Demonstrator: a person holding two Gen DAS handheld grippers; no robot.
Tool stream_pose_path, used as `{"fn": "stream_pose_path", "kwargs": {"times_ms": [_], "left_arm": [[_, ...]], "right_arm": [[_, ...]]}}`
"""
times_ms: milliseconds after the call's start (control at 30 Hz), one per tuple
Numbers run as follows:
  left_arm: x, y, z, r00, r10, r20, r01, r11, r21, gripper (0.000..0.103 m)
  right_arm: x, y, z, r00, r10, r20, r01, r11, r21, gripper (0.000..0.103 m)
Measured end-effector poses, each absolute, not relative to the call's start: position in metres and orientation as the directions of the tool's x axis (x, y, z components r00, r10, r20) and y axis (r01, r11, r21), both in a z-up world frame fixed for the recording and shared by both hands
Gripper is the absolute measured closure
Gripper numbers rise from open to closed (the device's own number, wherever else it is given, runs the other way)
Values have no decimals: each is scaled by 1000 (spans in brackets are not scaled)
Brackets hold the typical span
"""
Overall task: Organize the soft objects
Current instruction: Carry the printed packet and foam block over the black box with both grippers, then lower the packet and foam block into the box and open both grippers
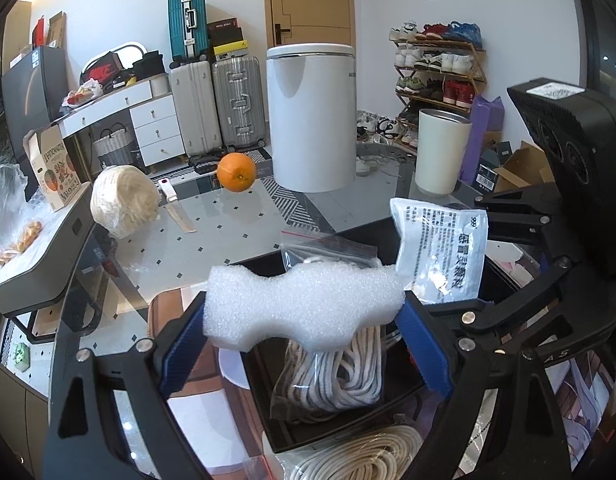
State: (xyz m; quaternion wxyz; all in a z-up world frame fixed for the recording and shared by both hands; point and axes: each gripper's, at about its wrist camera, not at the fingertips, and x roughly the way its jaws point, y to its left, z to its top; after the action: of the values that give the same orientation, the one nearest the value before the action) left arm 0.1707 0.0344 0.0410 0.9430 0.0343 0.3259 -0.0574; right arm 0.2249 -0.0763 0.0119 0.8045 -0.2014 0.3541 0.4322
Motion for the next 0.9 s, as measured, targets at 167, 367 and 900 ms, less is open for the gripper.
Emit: {"fn": "stream_pose_path", "kwargs": {"times_ms": [167,367,900], "left_arm": [[171,33,39,776,-88,-625,136,990,30,13],[174,27,35,769,-81,-634,148,987,53,13],[174,30,33,752,-91,-652,154,987,40,10]], "right_arm": [[218,-83,18,400,547,-735,-838,543,-52,36],[211,-99,29,443,546,-711,-830,550,-94,30],[206,-103,35,480,539,-692,-808,579,-109,30]]}}
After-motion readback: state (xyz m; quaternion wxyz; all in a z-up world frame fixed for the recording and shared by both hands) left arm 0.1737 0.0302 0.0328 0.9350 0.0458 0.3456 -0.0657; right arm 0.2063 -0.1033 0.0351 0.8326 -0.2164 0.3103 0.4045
